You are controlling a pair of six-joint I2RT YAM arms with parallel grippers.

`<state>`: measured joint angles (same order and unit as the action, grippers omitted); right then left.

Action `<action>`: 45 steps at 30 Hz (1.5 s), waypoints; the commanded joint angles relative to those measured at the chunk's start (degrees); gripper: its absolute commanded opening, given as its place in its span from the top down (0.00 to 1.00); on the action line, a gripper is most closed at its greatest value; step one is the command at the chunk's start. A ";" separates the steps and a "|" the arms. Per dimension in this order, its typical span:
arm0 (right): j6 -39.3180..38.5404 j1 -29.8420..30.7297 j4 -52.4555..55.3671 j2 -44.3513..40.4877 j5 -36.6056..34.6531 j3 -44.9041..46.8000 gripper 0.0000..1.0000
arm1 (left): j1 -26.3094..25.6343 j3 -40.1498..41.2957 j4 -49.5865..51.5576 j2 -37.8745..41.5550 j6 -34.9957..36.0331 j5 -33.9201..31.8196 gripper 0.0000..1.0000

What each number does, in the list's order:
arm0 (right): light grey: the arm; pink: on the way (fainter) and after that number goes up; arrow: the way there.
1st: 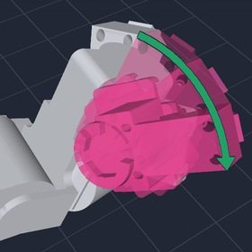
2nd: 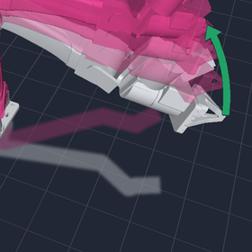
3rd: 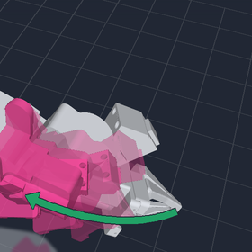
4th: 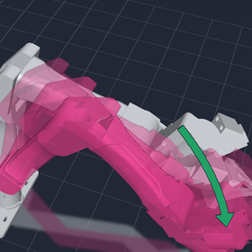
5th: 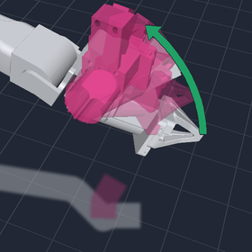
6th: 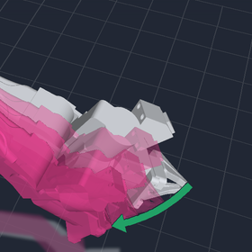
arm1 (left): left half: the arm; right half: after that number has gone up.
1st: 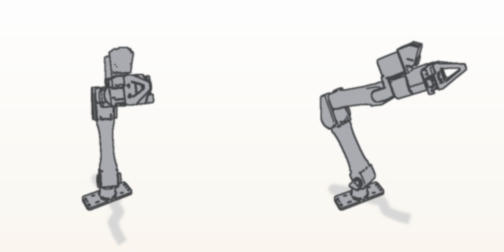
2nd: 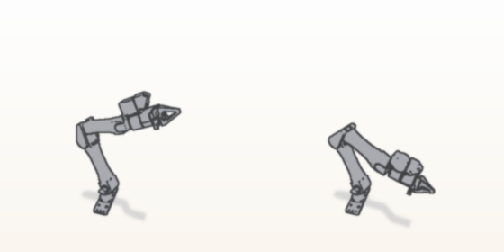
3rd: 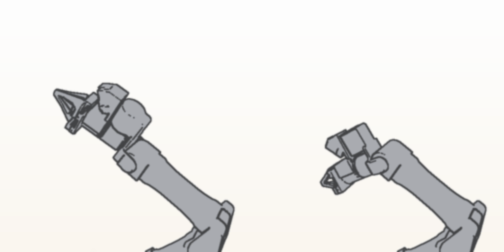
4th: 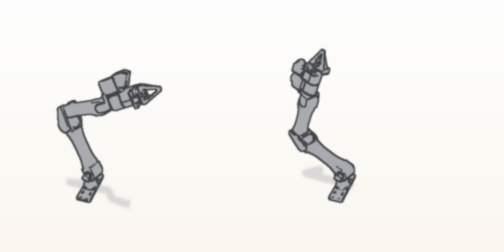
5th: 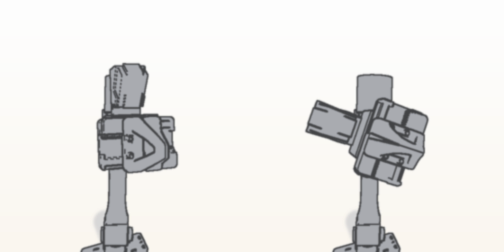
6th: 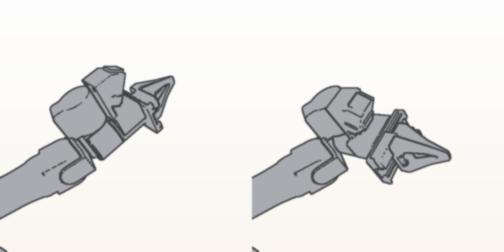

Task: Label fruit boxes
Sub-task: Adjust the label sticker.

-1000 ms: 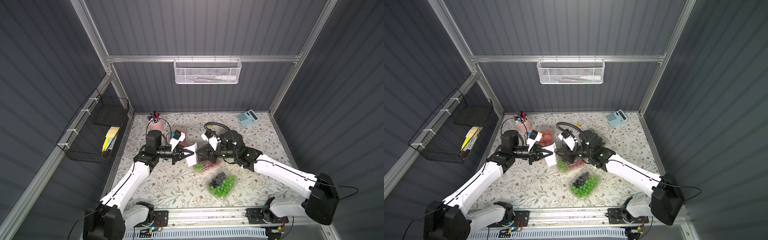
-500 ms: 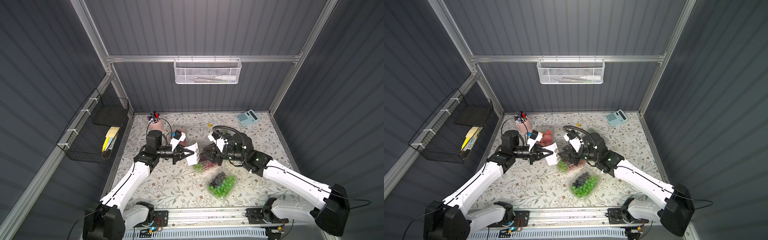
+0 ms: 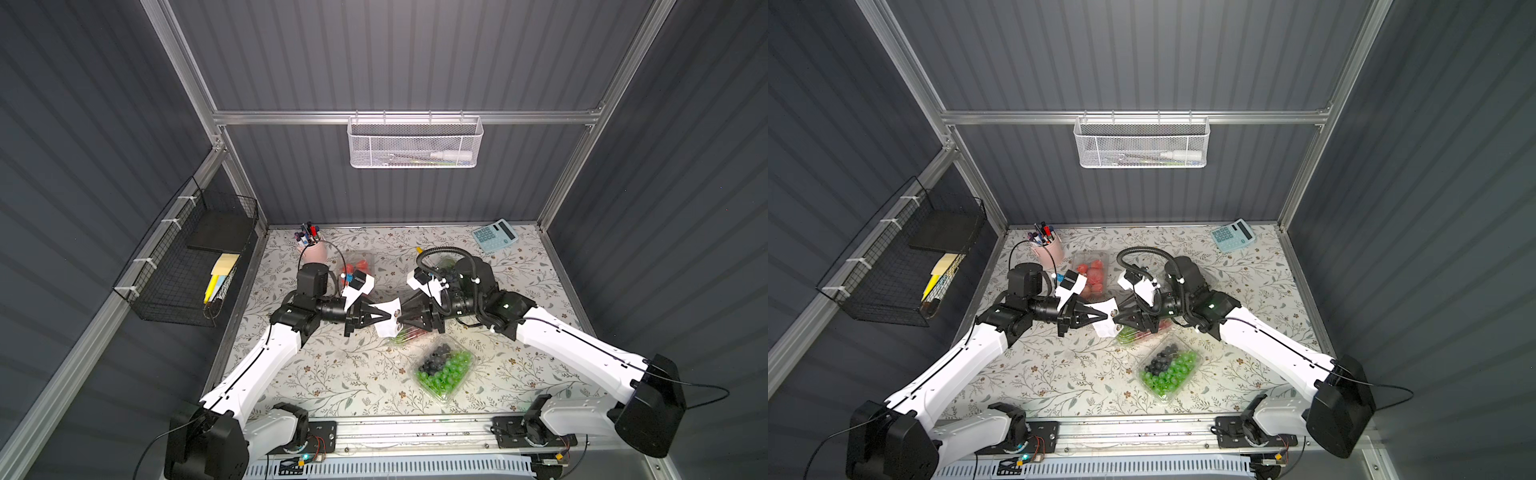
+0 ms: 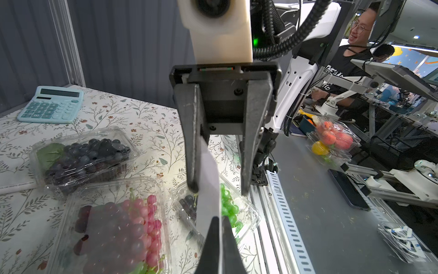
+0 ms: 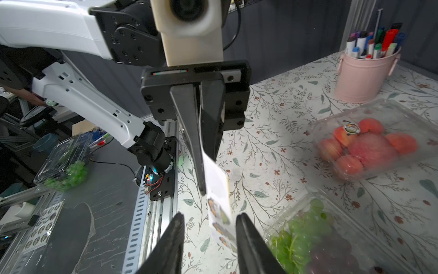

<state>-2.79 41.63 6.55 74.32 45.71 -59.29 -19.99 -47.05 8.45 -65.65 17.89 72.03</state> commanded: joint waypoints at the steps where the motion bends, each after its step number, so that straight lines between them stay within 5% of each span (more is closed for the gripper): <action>1: -2.49 -0.62 1.10 0.75 4.40 -1.77 0.69 | -0.65 -2.06 1.64 0.08 2.38 1.75 0.96; 11: -2.56 -1.72 1.78 1.34 6.78 -2.23 1.00 | -1.28 -2.51 1.79 -0.08 2.41 1.65 0.96; 45: -3.63 -2.25 0.27 0.55 8.85 0.21 1.00 | -3.83 -1.52 -3.14 -0.72 -2.10 -6.63 0.97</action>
<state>-5.50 39.24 7.68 75.53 52.29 -59.57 -23.59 -48.58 6.26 -66.30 16.71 66.61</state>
